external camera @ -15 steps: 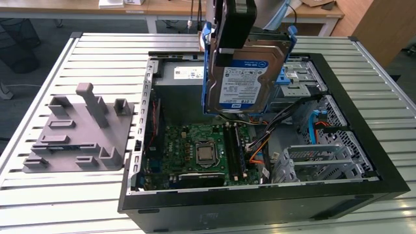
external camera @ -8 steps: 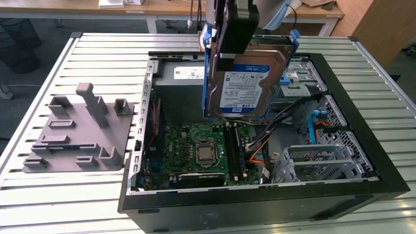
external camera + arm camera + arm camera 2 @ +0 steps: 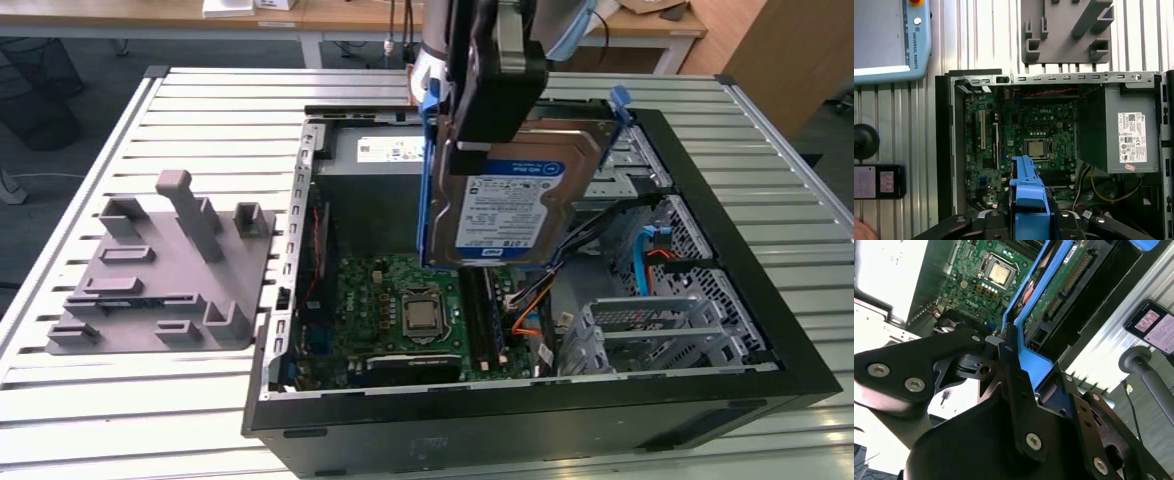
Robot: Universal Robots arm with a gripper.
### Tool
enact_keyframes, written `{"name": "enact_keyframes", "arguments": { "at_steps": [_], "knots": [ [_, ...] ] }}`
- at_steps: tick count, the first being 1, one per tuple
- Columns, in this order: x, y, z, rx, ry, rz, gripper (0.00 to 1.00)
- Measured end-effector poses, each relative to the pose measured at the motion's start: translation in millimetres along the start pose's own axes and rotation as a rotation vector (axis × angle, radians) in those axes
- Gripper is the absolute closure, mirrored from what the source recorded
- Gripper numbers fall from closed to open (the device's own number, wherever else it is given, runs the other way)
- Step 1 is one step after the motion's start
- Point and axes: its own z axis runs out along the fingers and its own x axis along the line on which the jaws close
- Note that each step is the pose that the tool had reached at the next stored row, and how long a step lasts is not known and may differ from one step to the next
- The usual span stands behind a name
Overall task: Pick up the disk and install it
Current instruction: 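Insert the disk into the insertion slot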
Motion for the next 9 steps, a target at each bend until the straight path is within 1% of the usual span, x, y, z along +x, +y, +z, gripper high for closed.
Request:
{"name": "enact_keyframes", "arguments": {
  "at_steps": [2,3,7,9],
  "knots": [
    [1.6,-3.6,0.2,0.0000,0.0008,0.000,0.64],
    [1.8,-6.8,0.4,0.0002,0.0009,0.000,0.64],
    [1.6,-23.2,0.8,0.0001,0.0021,0.000,0.64],
    [1.8,-29.6,1.2,0.0001,0.0024,0.000,0.64]
  ]
}}
